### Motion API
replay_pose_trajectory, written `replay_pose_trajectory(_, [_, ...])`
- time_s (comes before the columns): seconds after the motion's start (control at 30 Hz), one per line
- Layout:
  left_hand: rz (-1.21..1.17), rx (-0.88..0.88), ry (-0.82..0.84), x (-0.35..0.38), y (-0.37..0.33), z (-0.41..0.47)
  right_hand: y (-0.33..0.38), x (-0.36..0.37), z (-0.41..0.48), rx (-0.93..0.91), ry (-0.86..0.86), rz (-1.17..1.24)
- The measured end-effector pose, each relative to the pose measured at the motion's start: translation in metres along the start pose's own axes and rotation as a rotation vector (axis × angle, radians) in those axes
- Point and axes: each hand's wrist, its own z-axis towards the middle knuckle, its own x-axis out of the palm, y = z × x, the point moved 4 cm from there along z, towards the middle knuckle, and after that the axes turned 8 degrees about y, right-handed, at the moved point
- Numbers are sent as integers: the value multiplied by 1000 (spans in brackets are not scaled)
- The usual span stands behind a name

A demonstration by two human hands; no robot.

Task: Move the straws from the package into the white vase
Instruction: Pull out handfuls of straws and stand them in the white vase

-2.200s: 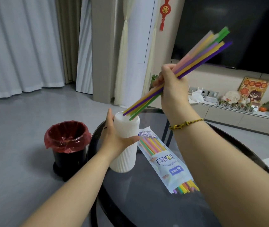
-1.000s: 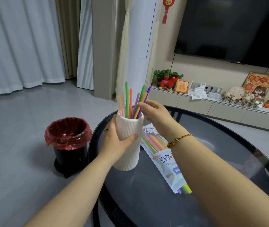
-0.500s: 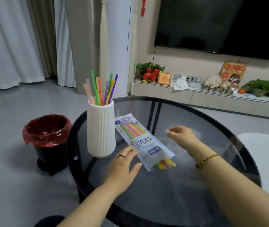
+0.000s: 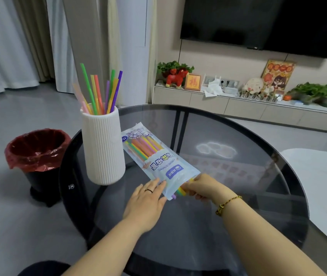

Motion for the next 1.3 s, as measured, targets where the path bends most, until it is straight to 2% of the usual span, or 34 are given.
replay_pose_trajectory(0.33, [26, -29, 18, 4, 3, 5, 8, 1, 2, -64, 26, -326])
replay_pose_trajectory(0.67, [32, -34, 27, 5, 2, 4, -46, -26, -30, 97, 123, -377])
replay_pose_trajectory(0.77, [39, -37, 27, 4, 3, 4, -39, -30, -32, 97, 75, -454])
replay_pose_trajectory(0.87, [42, -39, 27, 4, 3, 4, -25, -29, -27, 61, -47, -539])
replay_pose_trajectory(0.97, [39, -39, 29, 4, 3, 4, -15, -23, -22, 24, -115, -519])
replay_pose_trajectory(1.13, [37, -36, 33, 4, 3, 4, -3, -7, -11, -2, -104, -582])
replay_pose_trajectory(1.3, [47, -38, 34, 4, 3, 4, -10, -7, -13, 63, -71, -627])
